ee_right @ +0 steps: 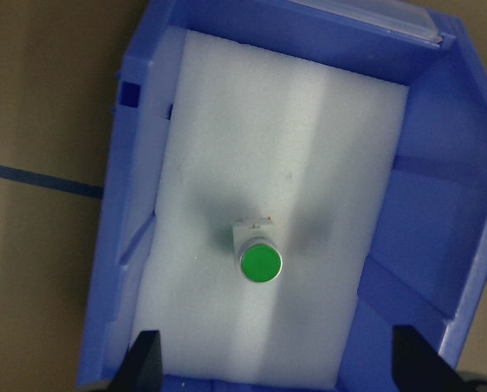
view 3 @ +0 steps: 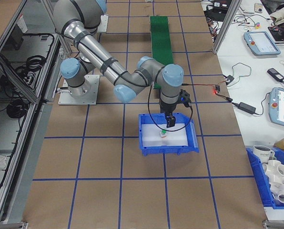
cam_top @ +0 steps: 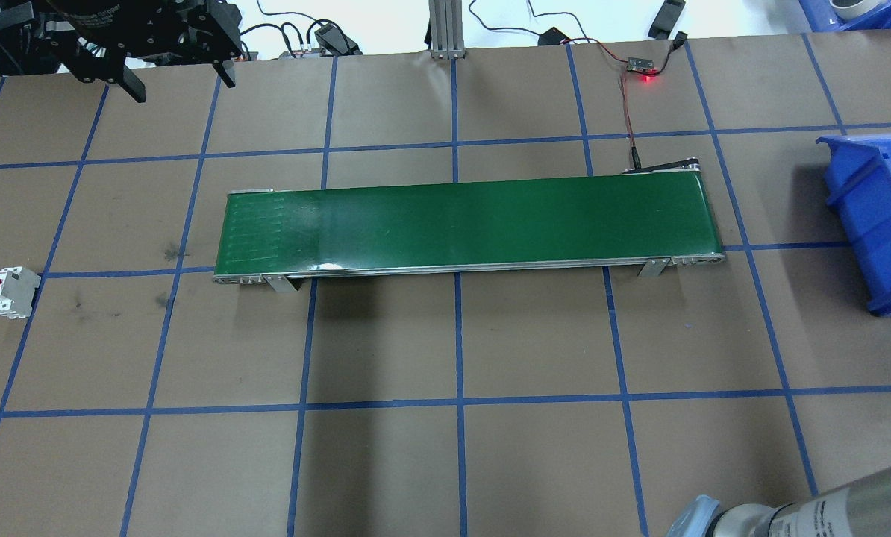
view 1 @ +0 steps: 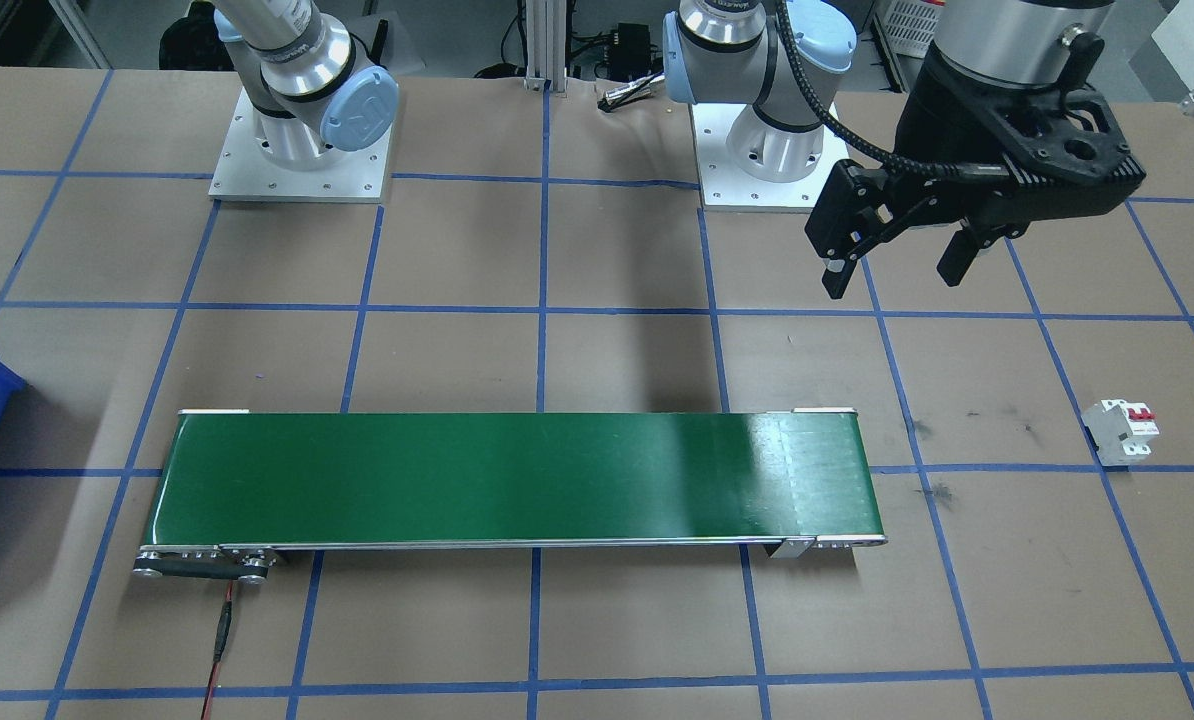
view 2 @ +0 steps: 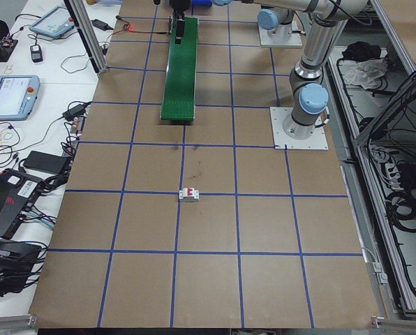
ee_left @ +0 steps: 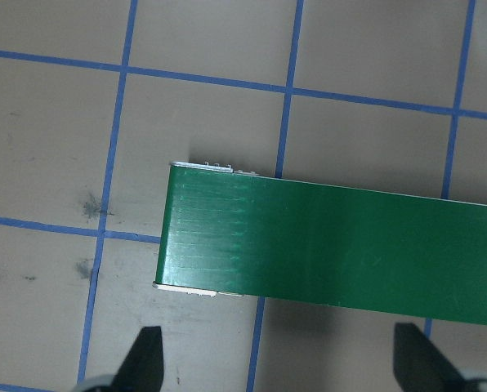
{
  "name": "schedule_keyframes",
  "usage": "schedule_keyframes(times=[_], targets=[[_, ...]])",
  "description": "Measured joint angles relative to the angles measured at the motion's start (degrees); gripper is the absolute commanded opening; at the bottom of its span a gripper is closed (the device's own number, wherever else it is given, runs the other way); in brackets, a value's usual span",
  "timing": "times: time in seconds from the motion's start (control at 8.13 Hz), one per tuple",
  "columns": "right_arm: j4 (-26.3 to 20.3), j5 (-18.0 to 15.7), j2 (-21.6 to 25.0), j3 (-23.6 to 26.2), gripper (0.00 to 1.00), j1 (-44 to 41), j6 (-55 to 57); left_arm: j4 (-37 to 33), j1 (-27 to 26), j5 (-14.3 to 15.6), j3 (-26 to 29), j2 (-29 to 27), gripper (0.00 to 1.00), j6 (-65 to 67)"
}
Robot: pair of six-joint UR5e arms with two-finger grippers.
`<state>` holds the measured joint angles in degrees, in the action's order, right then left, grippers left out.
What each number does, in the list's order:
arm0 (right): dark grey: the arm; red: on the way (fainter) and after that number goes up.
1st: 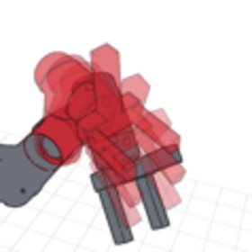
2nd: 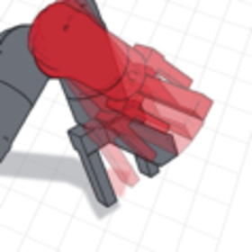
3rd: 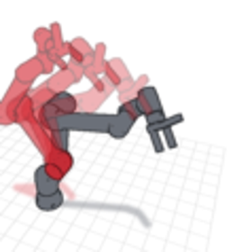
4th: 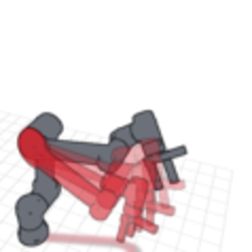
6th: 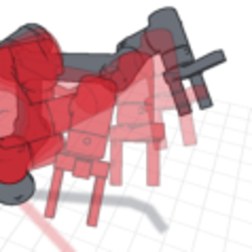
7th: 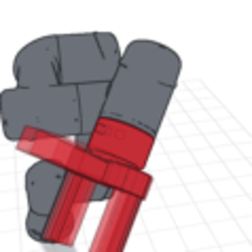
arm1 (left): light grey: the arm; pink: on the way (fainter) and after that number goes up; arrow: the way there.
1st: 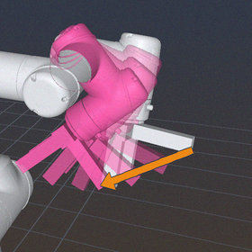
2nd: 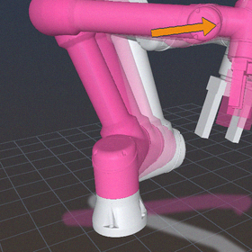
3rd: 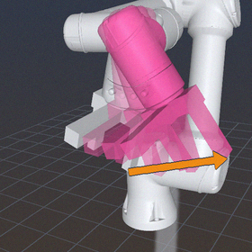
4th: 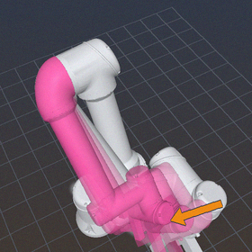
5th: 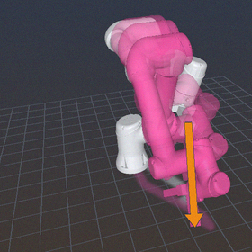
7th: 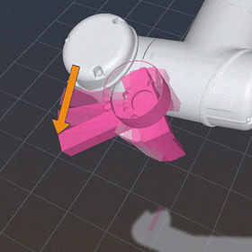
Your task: Move button from left to right
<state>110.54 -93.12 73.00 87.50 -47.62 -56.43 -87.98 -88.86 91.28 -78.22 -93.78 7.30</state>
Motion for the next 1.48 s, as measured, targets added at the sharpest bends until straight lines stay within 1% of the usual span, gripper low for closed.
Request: schedule_keyframes(times=[0.12, 0.25, 0.37, 0.61, 0.86, 0.98, 1.11, 1.48], targets=[[-2.1, 0.0, 3.5, 0.0, 1.0, -2.3, 3.0, 0.0, 0.0, 0.0, 0.0, 0.0, 1.0, 0.0], [-5.1, 0.1, 6.9, 0.0, 1.0, -5.7, 8.8, 0.0, 0.0, 0.0, 0.0, 0.0, 1.0, 0.0], [-8.4, 0.1, 9.8, 0.0, 1.0, -10.1, 16.4, 0.0, 0.0, 0.0, 0.0, 0.0, 1.0, 0.0], [-12.5, -0.3, 14.0, 0.0, 1.0, -21.6, 33.2, 0.0, 0.0, 0.0, 0.0, 0.0, 1.0, 0.0], [-14.0, 0.2, 15.8, 0.0, 1.0, -33.9, 48.8, 0.0, 0.0, 0.0, 0.0, 0.0, 1.0, 0.0], [-13.8, 0.9, 15.7, 0.0, 1.0, -39.7, 54.4, 0.0, 0.0, 0.0, 0.0, 0.0, 1.0, 0.0], [-13.7, 1.4, 15.6, 0.0, 1.0, -43.4, 57.6, 0.0, 0.0, 0.0, 0.0, 0.0, 1.0, 0.0], [-13.6, 1.9, 15.5, 0.0, 1.0, -46.2, 59.2, 0.0, 0.0, 0.0, 0.0, 0.1, 1.0, 0.0]])
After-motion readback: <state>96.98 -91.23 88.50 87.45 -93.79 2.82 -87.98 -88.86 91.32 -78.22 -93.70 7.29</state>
